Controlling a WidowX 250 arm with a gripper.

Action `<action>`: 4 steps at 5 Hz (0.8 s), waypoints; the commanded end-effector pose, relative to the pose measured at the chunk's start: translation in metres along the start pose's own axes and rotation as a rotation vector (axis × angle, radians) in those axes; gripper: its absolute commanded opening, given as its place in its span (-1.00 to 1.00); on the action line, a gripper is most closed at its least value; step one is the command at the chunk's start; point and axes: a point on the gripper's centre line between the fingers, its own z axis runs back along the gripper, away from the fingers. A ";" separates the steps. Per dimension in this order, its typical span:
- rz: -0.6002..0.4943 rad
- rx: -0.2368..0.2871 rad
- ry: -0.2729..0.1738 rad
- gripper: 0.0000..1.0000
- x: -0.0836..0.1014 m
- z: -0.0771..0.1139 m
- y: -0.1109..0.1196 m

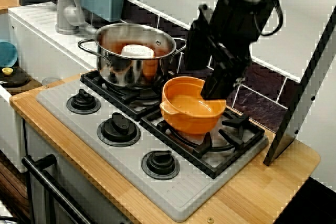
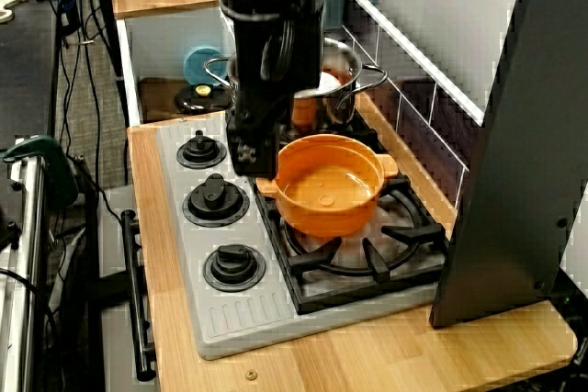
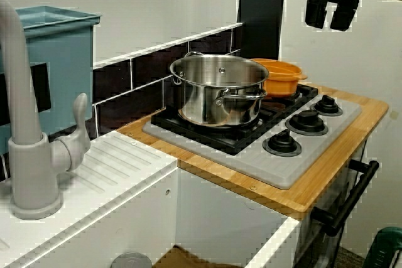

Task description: Lift pot from stove

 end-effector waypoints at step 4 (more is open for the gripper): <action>-0.049 -0.090 -0.040 1.00 0.037 -0.028 0.001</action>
